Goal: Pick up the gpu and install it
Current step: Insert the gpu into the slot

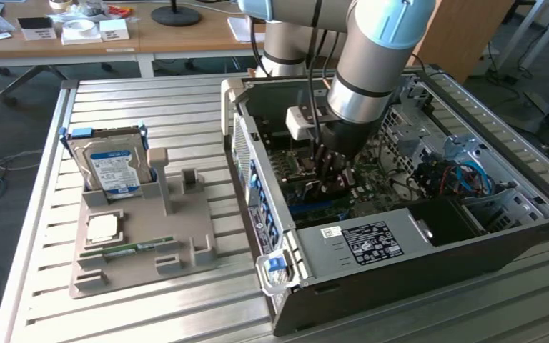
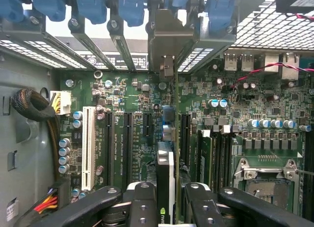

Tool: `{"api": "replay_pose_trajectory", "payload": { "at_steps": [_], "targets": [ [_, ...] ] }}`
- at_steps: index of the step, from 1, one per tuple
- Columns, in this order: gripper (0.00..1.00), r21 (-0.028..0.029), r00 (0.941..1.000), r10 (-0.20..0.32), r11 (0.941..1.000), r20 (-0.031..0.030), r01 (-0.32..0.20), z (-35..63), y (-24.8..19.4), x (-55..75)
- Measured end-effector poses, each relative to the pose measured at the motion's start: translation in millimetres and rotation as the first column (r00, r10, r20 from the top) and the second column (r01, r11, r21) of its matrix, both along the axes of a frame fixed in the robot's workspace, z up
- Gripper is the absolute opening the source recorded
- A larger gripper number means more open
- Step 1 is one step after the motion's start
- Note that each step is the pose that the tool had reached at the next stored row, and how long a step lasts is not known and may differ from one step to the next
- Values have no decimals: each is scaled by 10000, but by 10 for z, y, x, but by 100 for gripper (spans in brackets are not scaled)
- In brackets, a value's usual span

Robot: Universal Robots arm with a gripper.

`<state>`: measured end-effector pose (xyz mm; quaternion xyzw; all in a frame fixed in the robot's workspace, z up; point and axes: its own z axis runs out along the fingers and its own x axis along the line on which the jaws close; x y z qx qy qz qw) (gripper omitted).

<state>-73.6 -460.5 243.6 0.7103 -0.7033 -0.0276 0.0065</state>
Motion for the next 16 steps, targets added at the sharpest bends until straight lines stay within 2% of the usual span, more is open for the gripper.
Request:
{"api": "replay_pose_trajectory", "payload": {
  "at_steps": [12, 16],
  "targets": [
    [27, 1, 10000, -2, 10000, 1, 2, 0, 0, 16],
    [27, 3, 10000, 0, 10000, 1, 0, 0, -14, 17]
  ]
}}
